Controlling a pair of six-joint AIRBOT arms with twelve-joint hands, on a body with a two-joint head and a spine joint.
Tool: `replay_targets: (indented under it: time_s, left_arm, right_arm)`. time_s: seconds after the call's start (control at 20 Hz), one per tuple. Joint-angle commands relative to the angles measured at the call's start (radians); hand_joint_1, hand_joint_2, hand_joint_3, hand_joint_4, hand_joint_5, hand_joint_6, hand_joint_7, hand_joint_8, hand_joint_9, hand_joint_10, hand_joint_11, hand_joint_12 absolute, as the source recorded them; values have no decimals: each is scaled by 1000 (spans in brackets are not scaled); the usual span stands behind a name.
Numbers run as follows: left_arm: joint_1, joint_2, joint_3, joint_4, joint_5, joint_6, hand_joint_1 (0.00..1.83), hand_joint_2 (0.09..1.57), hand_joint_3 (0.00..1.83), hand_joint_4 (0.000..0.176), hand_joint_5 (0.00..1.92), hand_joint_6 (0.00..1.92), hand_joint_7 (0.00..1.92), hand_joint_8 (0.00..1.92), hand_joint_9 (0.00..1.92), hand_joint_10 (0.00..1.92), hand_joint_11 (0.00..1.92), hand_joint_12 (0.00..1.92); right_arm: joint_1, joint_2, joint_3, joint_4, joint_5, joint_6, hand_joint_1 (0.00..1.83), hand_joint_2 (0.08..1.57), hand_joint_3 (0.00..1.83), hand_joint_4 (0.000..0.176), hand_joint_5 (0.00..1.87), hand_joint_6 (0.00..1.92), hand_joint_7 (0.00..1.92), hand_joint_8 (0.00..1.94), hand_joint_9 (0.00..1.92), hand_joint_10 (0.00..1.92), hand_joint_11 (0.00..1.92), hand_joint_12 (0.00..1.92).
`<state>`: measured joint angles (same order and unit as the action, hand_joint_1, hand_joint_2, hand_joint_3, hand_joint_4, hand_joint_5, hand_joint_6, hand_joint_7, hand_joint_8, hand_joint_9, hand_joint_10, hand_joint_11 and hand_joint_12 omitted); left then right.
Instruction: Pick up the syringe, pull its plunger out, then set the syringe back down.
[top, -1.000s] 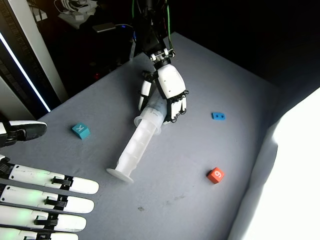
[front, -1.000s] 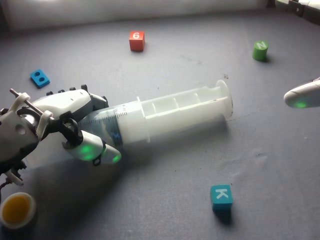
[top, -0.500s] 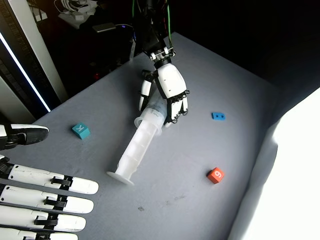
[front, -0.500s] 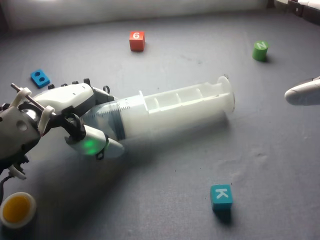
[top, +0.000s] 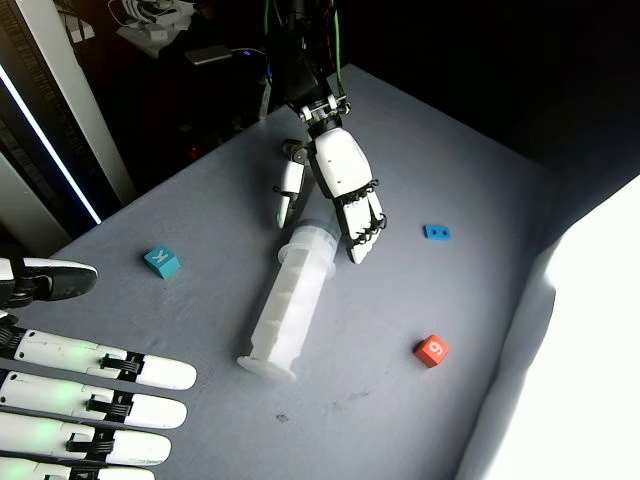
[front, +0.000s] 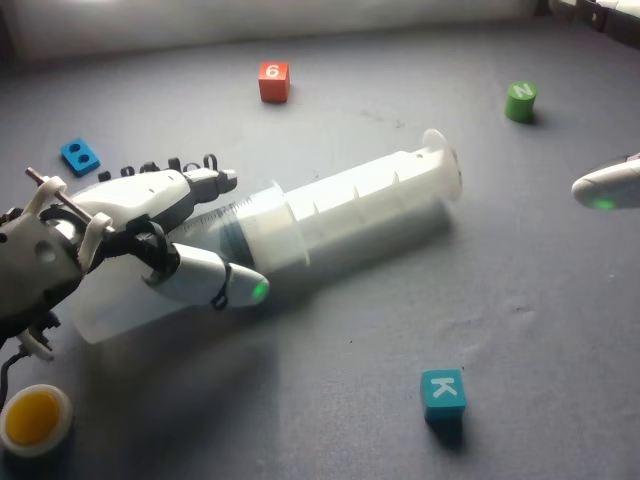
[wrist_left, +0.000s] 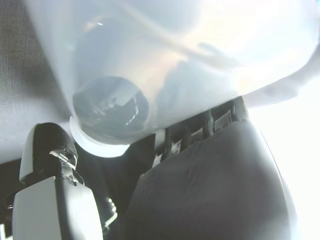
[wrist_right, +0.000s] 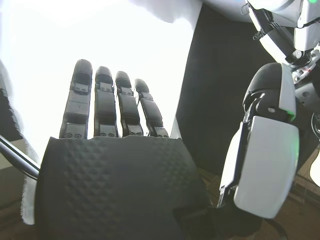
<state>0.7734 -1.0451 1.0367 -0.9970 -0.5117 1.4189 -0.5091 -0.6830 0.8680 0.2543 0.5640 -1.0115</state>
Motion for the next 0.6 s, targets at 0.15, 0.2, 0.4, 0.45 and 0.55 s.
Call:
replay_targets:
  time_s: [0.15,0.2,0.4,0.45,0.55]
  left_arm:
    - [-51,12,7,42,-45,30,683,956,0,0,164,4,258,4,290,8,0,767]
    - [-66,15,8,42,-33,43,684,957,0,0,166,4,260,4,293,7,0,775]
    - [-146,20,11,44,22,100,755,1028,0,0,287,0,368,0,376,1,12,862]
    - [-178,23,10,44,47,127,757,968,0,0,203,1,280,5,276,3,2,717]
    - [-219,32,3,44,83,162,658,934,0,0,151,0,235,1,238,1,0,648]
  right_arm:
    - [5,5,1,-2,124,3,462,787,0,0,0,0,54,5,77,4,0,351]
    - [5,5,1,-2,124,3,461,787,0,0,0,0,53,5,75,4,0,346]
    - [4,5,1,-3,124,3,514,810,3,0,0,0,31,8,52,8,0,263]
    - [4,5,1,-3,124,3,499,843,17,0,0,0,50,13,60,9,0,268]
    - [4,5,1,-4,125,3,528,838,8,0,0,0,13,2,23,7,0,182]
